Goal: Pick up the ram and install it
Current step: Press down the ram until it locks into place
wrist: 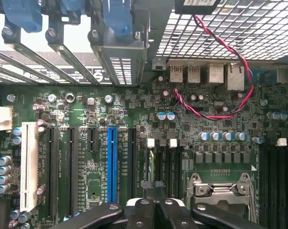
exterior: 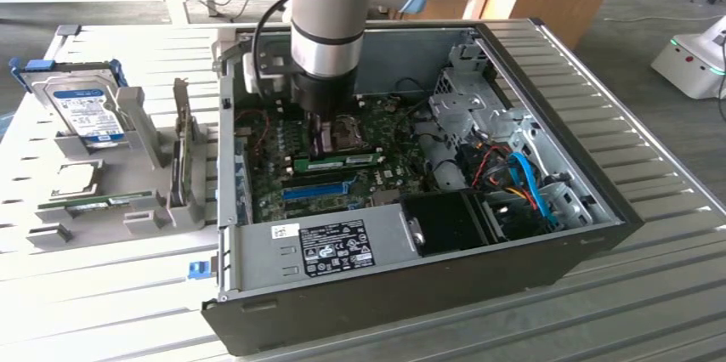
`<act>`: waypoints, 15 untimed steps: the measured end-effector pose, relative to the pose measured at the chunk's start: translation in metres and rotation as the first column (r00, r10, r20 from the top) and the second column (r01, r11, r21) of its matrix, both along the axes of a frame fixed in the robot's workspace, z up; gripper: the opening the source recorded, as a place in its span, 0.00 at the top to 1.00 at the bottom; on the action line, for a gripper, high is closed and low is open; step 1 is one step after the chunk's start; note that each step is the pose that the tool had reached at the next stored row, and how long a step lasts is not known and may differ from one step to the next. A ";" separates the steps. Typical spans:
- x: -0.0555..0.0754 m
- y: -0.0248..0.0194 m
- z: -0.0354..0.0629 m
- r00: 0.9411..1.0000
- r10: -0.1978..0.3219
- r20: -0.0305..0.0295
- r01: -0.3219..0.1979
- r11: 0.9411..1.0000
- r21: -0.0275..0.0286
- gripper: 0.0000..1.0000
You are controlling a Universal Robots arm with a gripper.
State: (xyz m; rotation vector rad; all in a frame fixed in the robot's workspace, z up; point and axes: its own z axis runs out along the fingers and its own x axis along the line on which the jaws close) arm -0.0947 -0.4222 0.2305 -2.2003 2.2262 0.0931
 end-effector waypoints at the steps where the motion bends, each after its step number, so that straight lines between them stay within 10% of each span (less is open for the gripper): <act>1: 0.000 0.0000 -0.0005 1.000 0.000 0.000 0.000 1.000 0.000 0.89; 15: 0.000 0.0000 -0.0032 1.000 0.000 0.000 0.000 1.000 0.000 0.89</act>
